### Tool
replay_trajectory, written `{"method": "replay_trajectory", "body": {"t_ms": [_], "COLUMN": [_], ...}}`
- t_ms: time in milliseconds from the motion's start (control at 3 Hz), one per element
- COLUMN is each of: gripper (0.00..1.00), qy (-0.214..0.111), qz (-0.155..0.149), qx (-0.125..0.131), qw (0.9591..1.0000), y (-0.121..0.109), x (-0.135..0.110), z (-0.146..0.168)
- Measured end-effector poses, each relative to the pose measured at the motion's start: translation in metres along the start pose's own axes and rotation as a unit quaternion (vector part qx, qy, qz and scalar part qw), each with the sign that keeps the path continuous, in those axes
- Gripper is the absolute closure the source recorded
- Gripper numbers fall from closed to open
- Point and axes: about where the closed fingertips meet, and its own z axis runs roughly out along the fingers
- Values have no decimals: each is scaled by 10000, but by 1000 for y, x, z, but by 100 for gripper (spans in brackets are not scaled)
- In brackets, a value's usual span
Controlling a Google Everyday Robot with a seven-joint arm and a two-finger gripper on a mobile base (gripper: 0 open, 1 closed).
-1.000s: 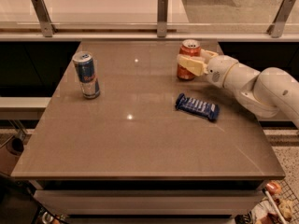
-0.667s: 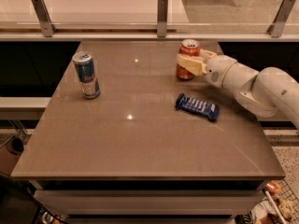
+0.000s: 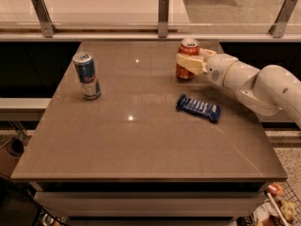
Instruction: Knock coke can over
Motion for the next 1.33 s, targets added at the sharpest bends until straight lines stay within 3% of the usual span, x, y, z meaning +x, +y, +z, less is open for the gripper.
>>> {"method": "replay_trajectory", "body": {"t_ms": [667,1000,1333], "gripper": [100,100,100], "qy": [481,964,1469], "qz": [-285,-512,-736], "qx": [-150,-137,-35], "qw": [9983,9939,9864], "y": [-5,-9,-13], "x": [-16,-21,-23], "z": [-3,-10,-21]}}
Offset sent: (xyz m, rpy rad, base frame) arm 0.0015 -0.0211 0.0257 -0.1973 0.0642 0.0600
